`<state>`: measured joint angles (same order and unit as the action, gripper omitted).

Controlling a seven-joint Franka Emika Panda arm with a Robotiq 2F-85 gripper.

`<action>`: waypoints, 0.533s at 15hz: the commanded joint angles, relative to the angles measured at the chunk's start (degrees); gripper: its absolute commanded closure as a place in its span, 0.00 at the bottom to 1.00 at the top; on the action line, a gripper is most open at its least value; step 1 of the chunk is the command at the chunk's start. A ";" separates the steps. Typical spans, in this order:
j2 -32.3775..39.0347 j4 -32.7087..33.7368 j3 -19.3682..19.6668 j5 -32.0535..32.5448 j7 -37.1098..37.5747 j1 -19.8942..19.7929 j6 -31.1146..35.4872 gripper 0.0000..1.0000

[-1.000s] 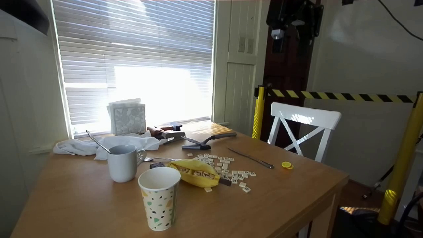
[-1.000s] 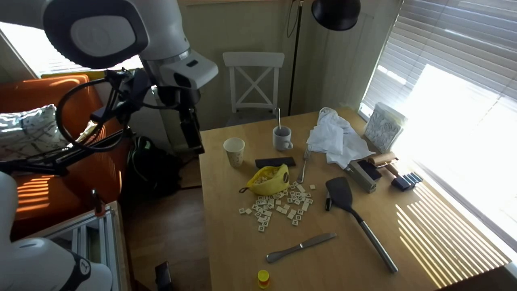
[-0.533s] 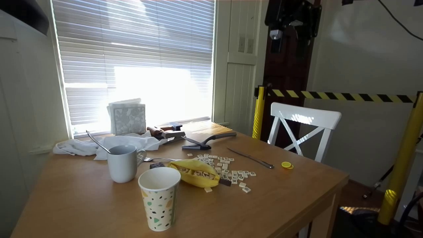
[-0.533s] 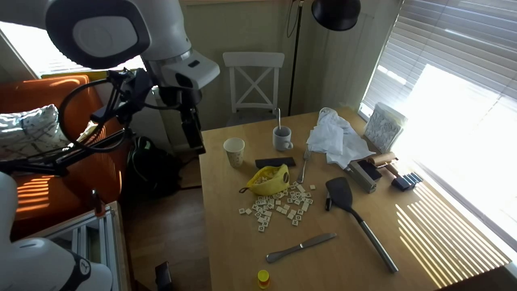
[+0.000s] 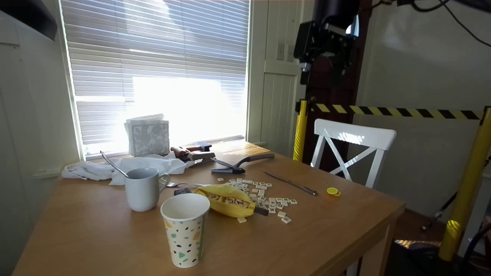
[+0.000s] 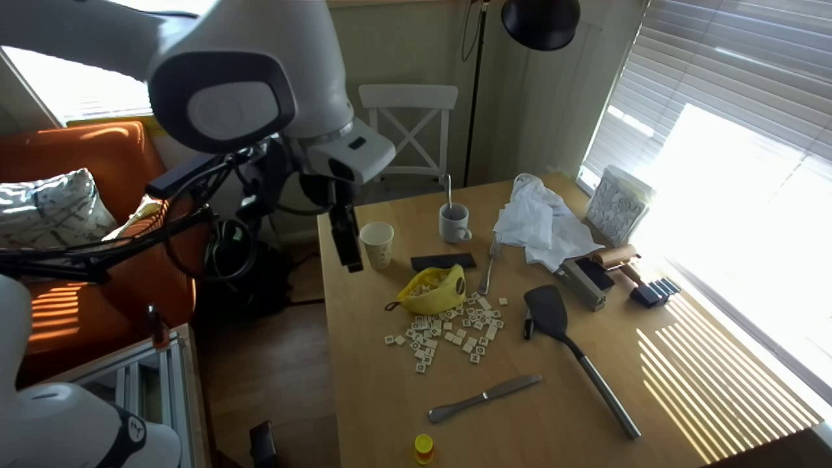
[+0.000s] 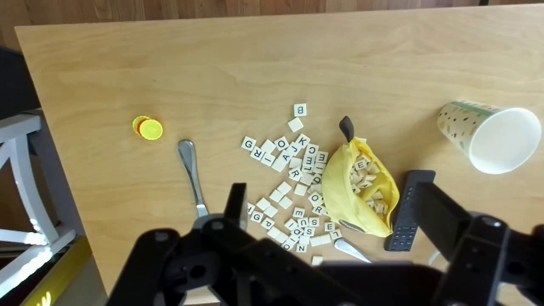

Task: Move the letter 'V' to the right then put it in the banana bag.

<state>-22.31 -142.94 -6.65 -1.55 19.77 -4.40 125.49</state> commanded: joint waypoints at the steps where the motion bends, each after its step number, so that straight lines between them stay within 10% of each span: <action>1: 10.53 5.18 2.36 1.65 -0.49 -0.79 3.73 0.20; 8: 22.65 7.35 5.70 -0.74 -10.25 1.08 16.68 0.70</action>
<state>-4.34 -137.29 -2.34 -1.43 15.17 -4.67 138.24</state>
